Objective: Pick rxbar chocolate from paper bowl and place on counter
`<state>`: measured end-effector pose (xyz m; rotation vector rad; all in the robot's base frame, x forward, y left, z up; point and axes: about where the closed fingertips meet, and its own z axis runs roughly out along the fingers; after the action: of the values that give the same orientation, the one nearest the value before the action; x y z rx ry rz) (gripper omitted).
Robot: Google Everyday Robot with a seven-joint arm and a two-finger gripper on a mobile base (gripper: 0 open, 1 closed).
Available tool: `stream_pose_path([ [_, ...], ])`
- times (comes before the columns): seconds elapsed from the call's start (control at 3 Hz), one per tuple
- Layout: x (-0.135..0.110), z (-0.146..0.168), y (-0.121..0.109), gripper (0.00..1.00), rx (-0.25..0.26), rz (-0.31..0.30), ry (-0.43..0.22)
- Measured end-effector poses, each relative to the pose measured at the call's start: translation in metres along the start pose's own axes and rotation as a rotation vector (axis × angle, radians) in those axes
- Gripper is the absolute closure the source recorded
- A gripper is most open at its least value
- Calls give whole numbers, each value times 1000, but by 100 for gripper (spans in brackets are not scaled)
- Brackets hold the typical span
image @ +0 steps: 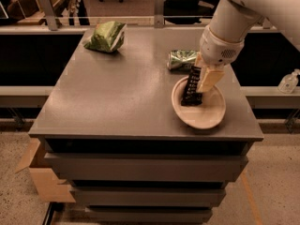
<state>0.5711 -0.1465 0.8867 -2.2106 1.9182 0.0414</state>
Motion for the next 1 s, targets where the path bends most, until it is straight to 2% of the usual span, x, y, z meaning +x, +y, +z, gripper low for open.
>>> stream_pose_path([
  [0.33, -7, 3, -2, 13, -10, 2, -2],
  [0.67, -23, 6, -4, 0, -24, 8, -11],
  [1.0, -25, 9, -8, 0, -22, 16, -15],
])
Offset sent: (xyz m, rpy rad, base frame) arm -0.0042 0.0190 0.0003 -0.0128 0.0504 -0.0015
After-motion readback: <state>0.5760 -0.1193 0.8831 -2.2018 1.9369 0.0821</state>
